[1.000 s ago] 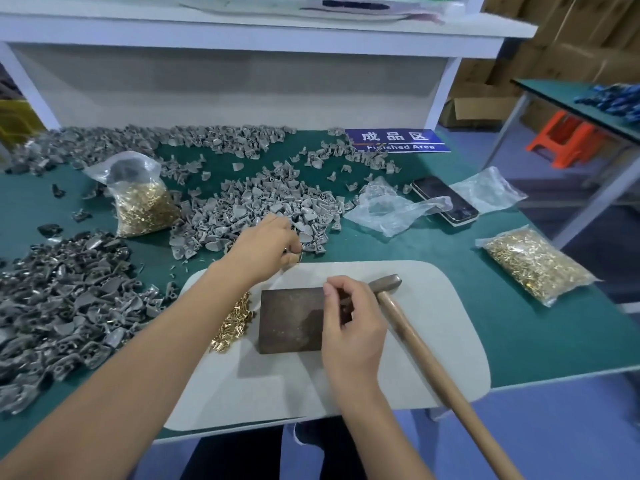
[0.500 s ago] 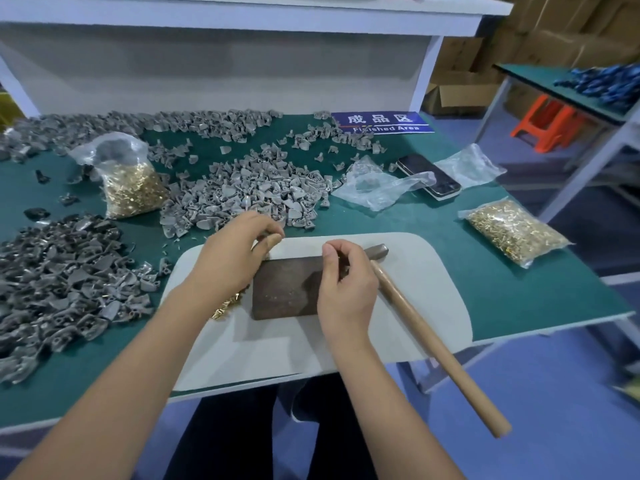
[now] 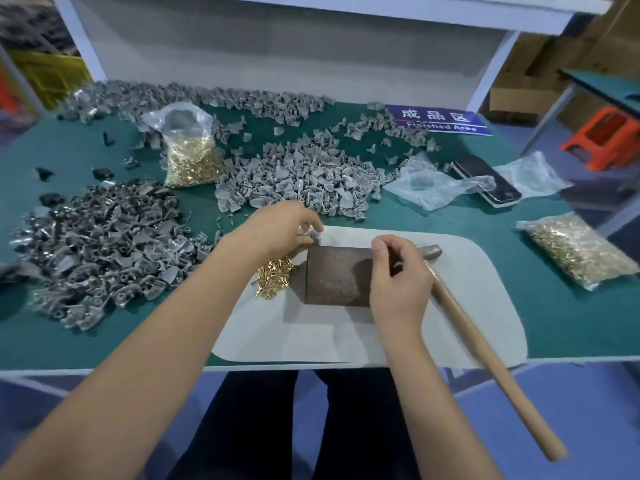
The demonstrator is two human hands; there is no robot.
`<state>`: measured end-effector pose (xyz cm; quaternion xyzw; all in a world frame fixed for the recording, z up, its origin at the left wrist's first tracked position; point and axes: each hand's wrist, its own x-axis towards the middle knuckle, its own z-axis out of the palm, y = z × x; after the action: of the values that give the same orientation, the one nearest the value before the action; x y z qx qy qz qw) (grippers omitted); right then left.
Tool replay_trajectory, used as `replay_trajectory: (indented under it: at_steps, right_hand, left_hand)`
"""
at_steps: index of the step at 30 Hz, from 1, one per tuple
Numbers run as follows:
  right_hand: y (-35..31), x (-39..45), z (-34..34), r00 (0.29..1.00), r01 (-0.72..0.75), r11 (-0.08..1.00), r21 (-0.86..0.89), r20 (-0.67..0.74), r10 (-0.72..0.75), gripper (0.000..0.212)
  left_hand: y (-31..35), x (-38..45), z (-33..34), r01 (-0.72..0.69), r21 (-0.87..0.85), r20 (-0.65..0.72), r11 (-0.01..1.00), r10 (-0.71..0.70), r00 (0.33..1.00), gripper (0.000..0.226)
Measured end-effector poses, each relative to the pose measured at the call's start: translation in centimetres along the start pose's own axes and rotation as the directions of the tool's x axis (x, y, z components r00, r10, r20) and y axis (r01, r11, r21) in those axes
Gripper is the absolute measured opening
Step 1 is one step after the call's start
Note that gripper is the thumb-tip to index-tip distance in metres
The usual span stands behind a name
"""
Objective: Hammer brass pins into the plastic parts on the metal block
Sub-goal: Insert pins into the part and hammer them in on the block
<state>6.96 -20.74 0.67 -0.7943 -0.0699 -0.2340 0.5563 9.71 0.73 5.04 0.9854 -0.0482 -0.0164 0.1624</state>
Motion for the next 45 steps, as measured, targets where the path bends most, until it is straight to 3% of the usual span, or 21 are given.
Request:
replay_trajectory:
  at_steps: [7,11,16,20,24,31,34,38,42,45]
  right_hand:
    - [0.0,-0.1,0.1,0.999,0.026,0.999,-0.023,0.027,-0.025,0.011]
    - [0.1,0.0,0.1,0.999,0.018,1.000,-0.009,0.027,-0.017,0.013]
    - [-0.2,0.0,0.1,1.000,-0.001,1.000,0.017,0.022,0.001,0.010]
    - [-0.5,-0.1,0.0,0.999,0.048,0.999,0.000,0.009,-0.048,0.007]
    - [-0.5,-0.1,0.0,0.988,0.135,0.989,-0.052,-0.061,-0.139,0.009]
    - [-0.4,0.0,-0.2,0.992,0.127,0.992,0.013,0.002,-0.127,0.019]
    - [-0.4,-0.1,-0.3,0.995,0.085,0.995,0.049,0.038,-0.087,0.016]
    - [-0.3,-0.1,-0.2,0.995,0.059,0.997,0.058,0.071,-0.063,0.003]
    - [-0.3,-0.1,-0.1,0.997,0.053,0.998,0.020,0.051,-0.054,0.027]
    - [-0.5,-0.2,-0.1,0.995,0.082,0.997,-0.005,0.060,-0.082,0.029]
  left_hand:
    - [-0.8,0.4,0.3,-0.123,-0.001,0.019,0.992,0.123,0.992,0.028]
    - [-0.6,0.6,-0.1,-0.157,0.007,0.023,0.988,0.156,0.987,0.016]
    - [1.3,-0.9,-1.0,-0.101,-0.300,-0.212,0.949,0.037,0.977,0.009]
    - [3.9,-3.9,-0.7,-0.079,-0.454,-0.206,0.887,-0.018,0.978,0.003]
    - [5.4,-5.0,0.2,-0.046,-0.456,-0.143,0.889,-0.023,0.989,0.004]
    - [5.9,-4.8,0.0,0.008,-0.400,-0.078,0.917,-0.042,0.996,0.010]
    - [5.5,-4.9,-0.2,0.016,-0.396,-0.092,0.918,-0.057,0.994,0.002]
    - [5.3,-5.0,0.3,0.025,-0.364,-0.138,0.931,-0.080,0.987,0.012]
    - [4.9,-5.8,1.0,-0.056,-0.412,-0.260,0.909,-0.058,0.964,0.015]
    - [4.2,-6.4,1.9,-0.141,-0.416,-0.290,0.899,0.016,0.957,0.022]
